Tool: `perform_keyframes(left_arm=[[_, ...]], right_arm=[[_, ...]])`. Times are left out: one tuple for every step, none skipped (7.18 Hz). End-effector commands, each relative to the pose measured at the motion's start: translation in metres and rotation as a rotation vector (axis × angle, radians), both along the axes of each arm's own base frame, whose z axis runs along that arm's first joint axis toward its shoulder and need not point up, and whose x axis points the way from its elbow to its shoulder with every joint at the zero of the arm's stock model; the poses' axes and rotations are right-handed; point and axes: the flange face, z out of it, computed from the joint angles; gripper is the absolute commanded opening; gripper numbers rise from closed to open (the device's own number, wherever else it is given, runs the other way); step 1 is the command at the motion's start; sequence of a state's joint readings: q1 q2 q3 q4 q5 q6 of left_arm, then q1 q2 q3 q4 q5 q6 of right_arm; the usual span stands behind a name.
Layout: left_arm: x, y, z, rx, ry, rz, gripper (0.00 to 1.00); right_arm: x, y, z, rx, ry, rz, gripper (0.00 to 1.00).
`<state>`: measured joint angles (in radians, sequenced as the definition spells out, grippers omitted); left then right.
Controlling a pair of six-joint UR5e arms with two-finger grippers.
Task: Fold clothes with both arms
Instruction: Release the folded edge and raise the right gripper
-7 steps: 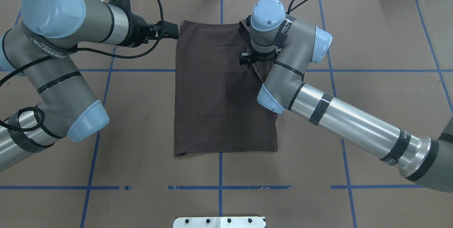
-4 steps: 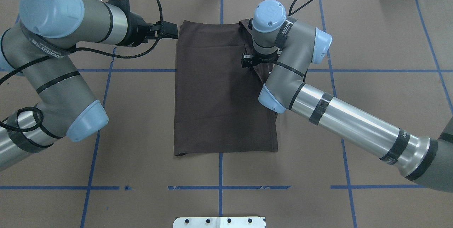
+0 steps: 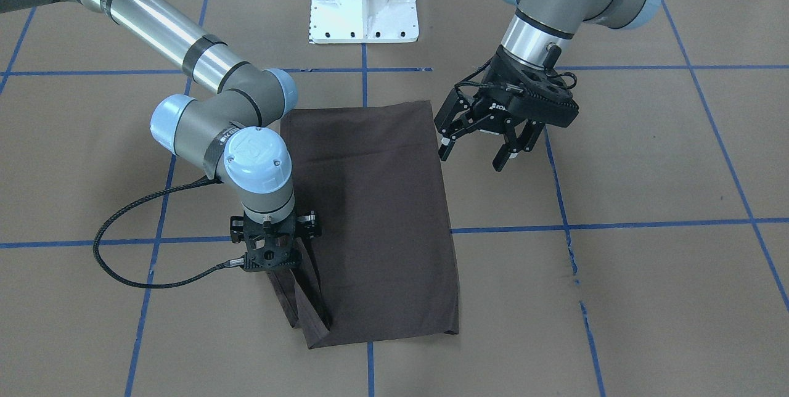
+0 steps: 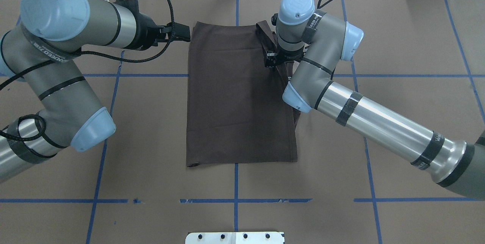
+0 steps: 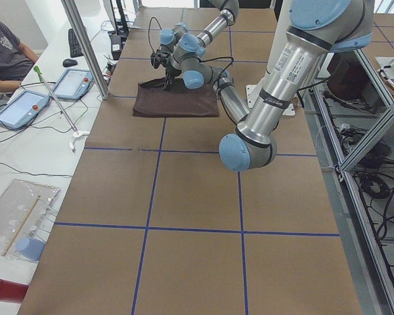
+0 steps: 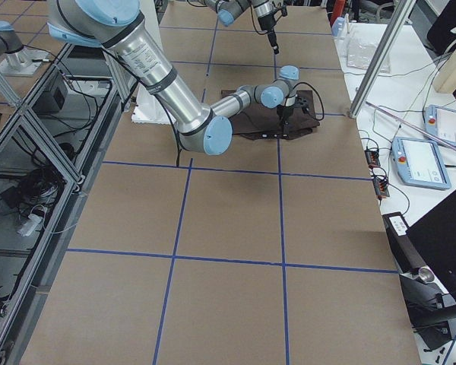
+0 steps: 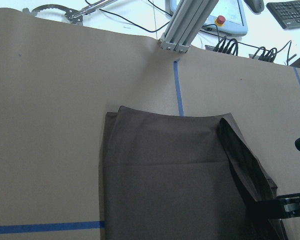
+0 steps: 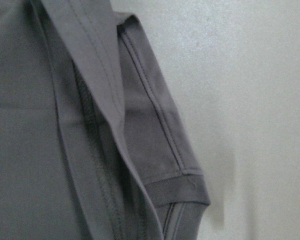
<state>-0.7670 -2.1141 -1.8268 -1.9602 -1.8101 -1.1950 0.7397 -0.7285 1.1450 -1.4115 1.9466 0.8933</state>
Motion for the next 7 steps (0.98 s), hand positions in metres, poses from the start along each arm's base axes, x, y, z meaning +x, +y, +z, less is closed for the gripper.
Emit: perform_keyframes(left_arm=[[0.001, -0.001, 0.002, -0.003, -0.003, 0.000, 1.00], [0.000, 0.000, 0.001, 0.000, 0.000, 0.000, 1.00], [0.001, -0.001, 0.001, -0.001, -0.001, 0.000, 1.00], [0.001, -0.001, 0.002, -0.002, -0.002, 0.000, 1.00], [0.001, -0.001, 0.002, -0.003, -0.003, 0.000, 1.00], [0.001, -0.002, 0.002, -0.003, -0.003, -0.002, 1.00], [0.001, -0.001, 0.002, -0.006, -0.001, 0.005, 1.00]], right_arm=[[0.013, -0.007, 0.017, 0.000, 0.017, -0.007, 1.00], [0.022, -0.015, 0.021, 0.004, 0.022, -0.005, 1.00], [0.027, -0.020, 0.029, -0.004, 0.033, -0.001, 1.00], [0.038, -0.029, 0.039, -0.015, 0.051, 0.012, 1.00], [0.044, -0.034, 0.041, -0.009, 0.054, 0.010, 1.00], [0.042, -0.036, 0.029, 0.001, 0.041, 0.011, 1.00], [0.043, -0.034, 0.015, 0.013, 0.021, 0.013, 1.00]])
